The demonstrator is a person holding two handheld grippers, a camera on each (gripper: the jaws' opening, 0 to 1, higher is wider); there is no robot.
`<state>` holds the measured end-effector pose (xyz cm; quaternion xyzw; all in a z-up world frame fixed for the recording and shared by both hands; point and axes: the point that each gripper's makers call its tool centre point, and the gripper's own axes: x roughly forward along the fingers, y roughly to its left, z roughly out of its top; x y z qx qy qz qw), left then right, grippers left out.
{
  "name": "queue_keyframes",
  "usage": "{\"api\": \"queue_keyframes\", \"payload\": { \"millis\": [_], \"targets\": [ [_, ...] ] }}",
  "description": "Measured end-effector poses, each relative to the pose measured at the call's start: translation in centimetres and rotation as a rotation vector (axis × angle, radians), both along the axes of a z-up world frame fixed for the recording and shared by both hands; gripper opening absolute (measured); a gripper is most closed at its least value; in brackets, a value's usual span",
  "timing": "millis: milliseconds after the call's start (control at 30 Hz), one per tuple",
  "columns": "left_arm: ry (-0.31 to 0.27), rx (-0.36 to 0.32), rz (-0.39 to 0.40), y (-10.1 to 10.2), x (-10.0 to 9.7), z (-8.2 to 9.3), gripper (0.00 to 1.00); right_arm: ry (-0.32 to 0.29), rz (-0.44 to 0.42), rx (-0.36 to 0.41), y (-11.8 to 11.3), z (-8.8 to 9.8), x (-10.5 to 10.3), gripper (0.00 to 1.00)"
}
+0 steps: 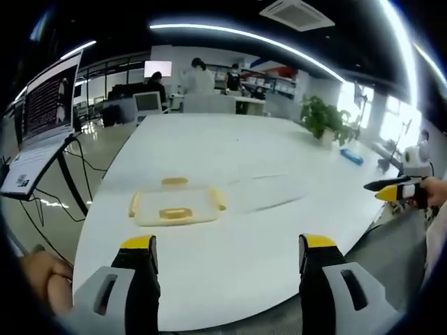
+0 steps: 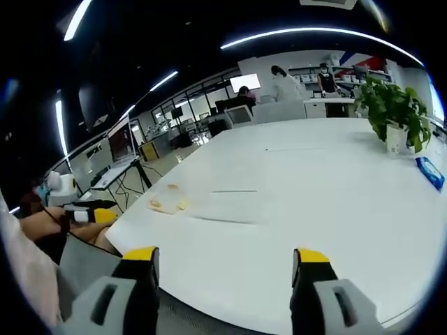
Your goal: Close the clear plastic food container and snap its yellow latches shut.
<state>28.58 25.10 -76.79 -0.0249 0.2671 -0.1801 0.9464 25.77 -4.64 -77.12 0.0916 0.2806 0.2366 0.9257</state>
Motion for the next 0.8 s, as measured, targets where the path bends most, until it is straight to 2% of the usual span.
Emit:
{"api": "queue_keyframes", "payload": {
  "millis": [367,533,800],
  "targets": [
    [-0.003,0.004,-0.008,-0.3,0.2,0.1,0.82,-0.001,0.003,0.002,0.2,0.1,0.1,0.78],
    [0.023,0.006,-0.008,-0.2,0.0,-0.7,0.81,0.009,0.005,0.008,0.2,0.0,0.1,0.78],
    [0.017,0.016,-0.015,0.2,0.8,-0.3,0.81,-0.008,0.029,-0.003,0.7,0.8,1.1,0.77]
  ]
}}
